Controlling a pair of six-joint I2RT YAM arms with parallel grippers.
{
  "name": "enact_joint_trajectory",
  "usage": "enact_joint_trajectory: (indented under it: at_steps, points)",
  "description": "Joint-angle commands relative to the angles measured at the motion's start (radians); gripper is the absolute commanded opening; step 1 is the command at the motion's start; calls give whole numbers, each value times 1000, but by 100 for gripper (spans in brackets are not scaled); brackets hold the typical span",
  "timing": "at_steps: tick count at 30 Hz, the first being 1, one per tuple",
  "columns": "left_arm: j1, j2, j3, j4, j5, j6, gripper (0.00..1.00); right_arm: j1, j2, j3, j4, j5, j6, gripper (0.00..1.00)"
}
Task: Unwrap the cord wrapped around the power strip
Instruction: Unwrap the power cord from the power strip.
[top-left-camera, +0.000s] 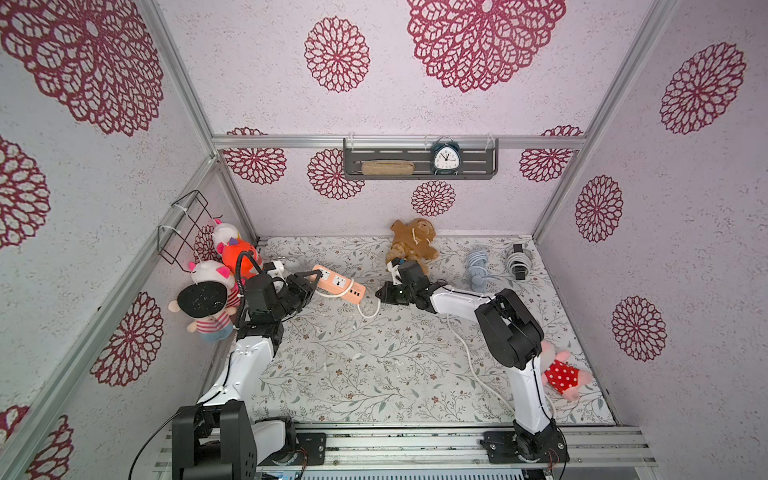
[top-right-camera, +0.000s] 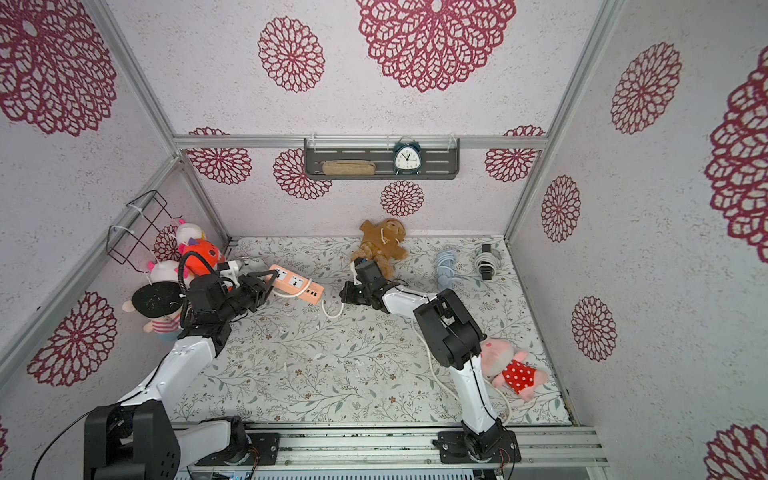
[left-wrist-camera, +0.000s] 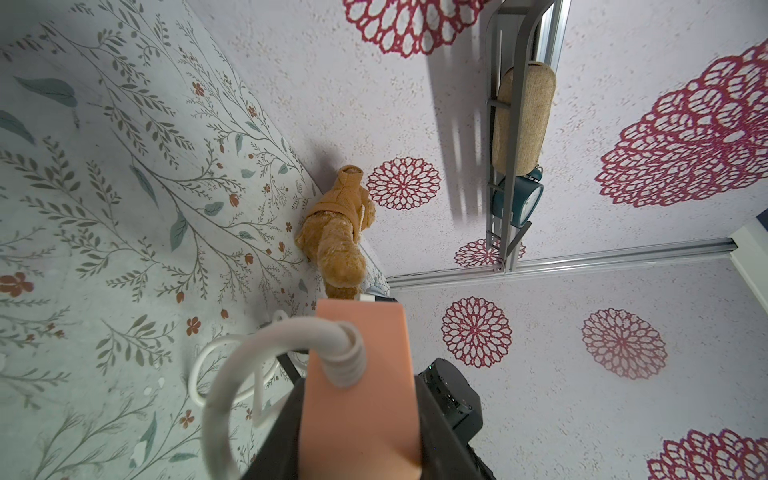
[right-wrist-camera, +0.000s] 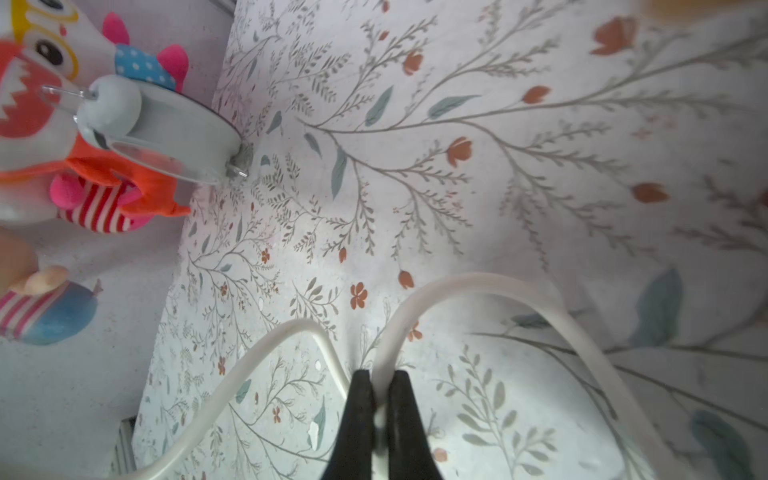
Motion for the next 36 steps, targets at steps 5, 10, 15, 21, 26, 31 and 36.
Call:
enact_joint_trajectory:
  at_steps: [5, 10, 15, 21, 26, 31, 36]
  points:
    - [26, -15, -16, 60, 33, -8, 0, -94, -138, -102, -28, 41, -57, 0]
    - [107, -27, -29, -23, 51, 52, 0, -190, -235, -213, -25, 63, -91, 0]
    - [176, -28, -57, -26, 73, 56, 0, -275, -314, -314, -17, 67, -123, 0]
    - [201, 3, -68, 4, 104, 36, 0, -323, -353, -385, -11, 43, -155, 0]
    - [149, 14, -55, 18, 90, 16, 0, -318, -376, -367, -67, -128, -293, 21]
    - [65, 32, -40, 30, 53, 8, 0, -290, -499, -371, -169, -178, -495, 53]
    - [-2, 92, -16, 111, 28, -36, 0, -155, -534, -340, -119, -223, -582, 70]
